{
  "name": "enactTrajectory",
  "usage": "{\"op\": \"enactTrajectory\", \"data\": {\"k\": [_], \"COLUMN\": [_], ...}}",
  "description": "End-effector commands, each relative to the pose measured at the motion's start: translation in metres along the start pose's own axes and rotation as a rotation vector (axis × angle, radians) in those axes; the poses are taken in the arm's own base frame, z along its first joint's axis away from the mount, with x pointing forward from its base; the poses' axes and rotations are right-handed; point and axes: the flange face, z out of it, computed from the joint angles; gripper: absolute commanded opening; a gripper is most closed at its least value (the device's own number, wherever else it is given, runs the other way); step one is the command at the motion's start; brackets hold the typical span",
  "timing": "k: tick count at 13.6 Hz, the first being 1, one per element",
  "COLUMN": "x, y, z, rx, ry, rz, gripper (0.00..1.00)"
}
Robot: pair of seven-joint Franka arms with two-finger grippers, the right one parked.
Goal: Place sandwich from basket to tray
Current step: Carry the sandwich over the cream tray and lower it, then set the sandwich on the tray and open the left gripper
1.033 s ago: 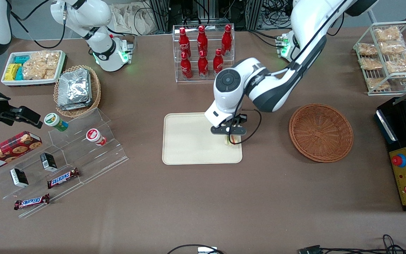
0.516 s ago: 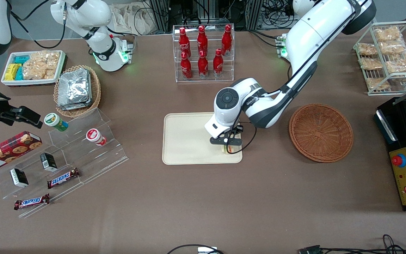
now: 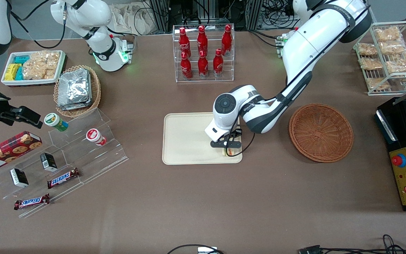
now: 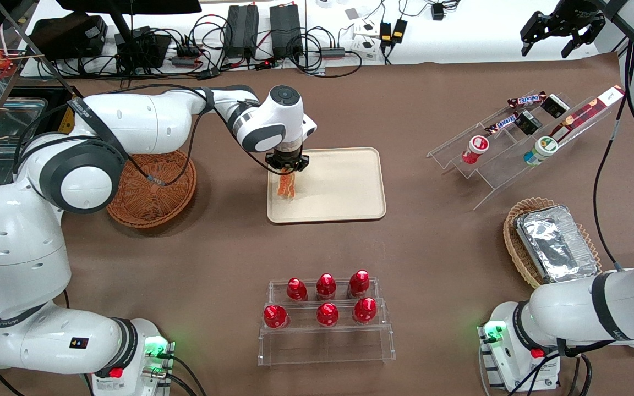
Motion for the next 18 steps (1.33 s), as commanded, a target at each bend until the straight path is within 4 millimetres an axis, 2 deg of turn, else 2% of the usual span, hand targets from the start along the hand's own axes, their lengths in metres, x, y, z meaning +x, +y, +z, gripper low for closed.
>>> {"op": "enactTrajectory", "data": {"k": [1, 8, 11, 13, 16, 18], "x": [0.004, 0.005, 0.007, 0.012, 0.016, 0.02], "y": [0.001, 0.001, 0.0, -0.004, -0.022, -0.062], "z": [-0.003, -0.007, -0.017, -0.049, -0.13, -0.184], "rx": [-0.005, -0.003, -0.008, -0.013, -0.033, -0.003], "ry": [0.022, 0.021, 0.03, 0.077, 0.08, 0.083], "rz": [-0.027, -0.042, -0.058, -0.065, -0.094, -0.144], "gripper": [1.0, 1.0, 1.0, 1.0, 1.0, 1.0]}}
